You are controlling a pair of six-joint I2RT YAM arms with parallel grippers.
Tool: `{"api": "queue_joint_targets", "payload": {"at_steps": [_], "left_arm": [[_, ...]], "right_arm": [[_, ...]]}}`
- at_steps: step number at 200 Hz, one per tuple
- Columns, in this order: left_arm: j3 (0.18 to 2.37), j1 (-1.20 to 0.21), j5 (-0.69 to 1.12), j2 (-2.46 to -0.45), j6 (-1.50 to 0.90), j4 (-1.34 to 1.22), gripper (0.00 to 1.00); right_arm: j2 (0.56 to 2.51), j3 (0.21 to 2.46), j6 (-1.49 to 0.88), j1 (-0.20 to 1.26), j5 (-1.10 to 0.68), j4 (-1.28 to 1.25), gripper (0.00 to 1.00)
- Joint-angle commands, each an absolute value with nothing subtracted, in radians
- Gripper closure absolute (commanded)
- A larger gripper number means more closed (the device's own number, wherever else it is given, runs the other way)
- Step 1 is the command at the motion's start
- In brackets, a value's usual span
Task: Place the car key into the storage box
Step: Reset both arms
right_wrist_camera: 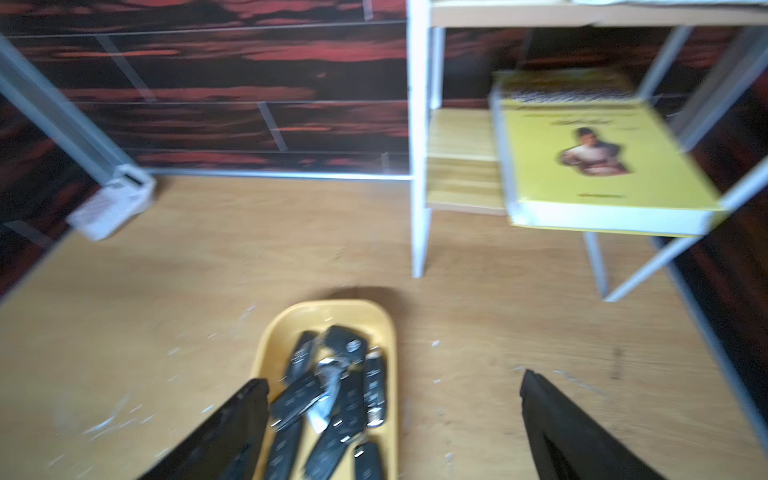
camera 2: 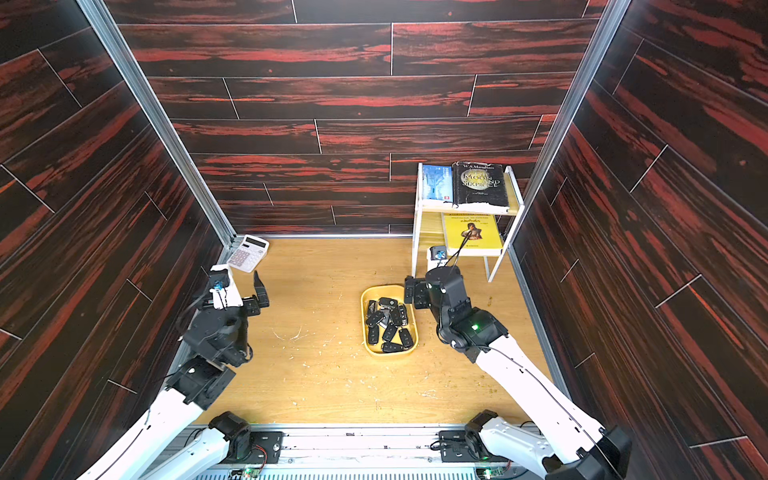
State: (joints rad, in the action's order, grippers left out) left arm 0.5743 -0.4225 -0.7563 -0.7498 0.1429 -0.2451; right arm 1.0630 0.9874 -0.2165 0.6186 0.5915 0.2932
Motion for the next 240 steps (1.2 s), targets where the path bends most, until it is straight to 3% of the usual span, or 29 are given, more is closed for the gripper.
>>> {"api": "queue_joint_targets", "payload": {"at_steps": [1,21,35,87,130,154,171,190,206,240], "left_arm": [[0.388,-0.359,-0.810,-0.801,0.121,-0.424,0.00],[0.296,-0.264,-0.715,-0.864,0.022,-0.559,0.00],[0.281,-0.225,-0.679,-0.990,0.010,-0.639,0.00],[0.246,-0.188,-0.648,-1.377,0.021,-1.066,0.00],[0.296,-0.127,-0.550,-1.542,0.008,-1.161,0.00],[0.324,-0.066,-0.517,-1.564,-0.090,-1.073,0.00],[0.354,-0.058,-0.511,-1.613,-0.063,-1.107,0.00],[0.383,-0.031,-0.444,-1.574,-0.111,-0.963,0.00],[0.382,-0.018,-0.436,-1.596,-0.104,-1.016,0.00],[0.386,-0.011,-0.418,-1.592,-0.111,-1.001,0.00]], "right_arm": [[1.006,0.780,-0.004,0.618,0.868,-0.016,0.01],[1.002,0.604,0.179,0.604,0.918,-0.288,0.01],[1.045,0.567,0.119,0.555,0.967,-0.345,0.02],[1.137,0.398,0.023,0.288,0.691,-0.669,0.02],[1.423,0.246,-0.003,0.167,0.541,-1.153,0.02],[1.524,0.231,0.028,0.163,0.438,-1.313,0.01],[1.661,0.193,0.131,0.192,0.350,-1.577,0.01],[1.609,0.223,0.106,0.185,0.349,-1.422,0.01],[1.616,0.197,0.118,0.170,0.275,-1.484,0.01],[1.617,0.201,0.110,0.169,0.297,-1.480,0.01]]}}
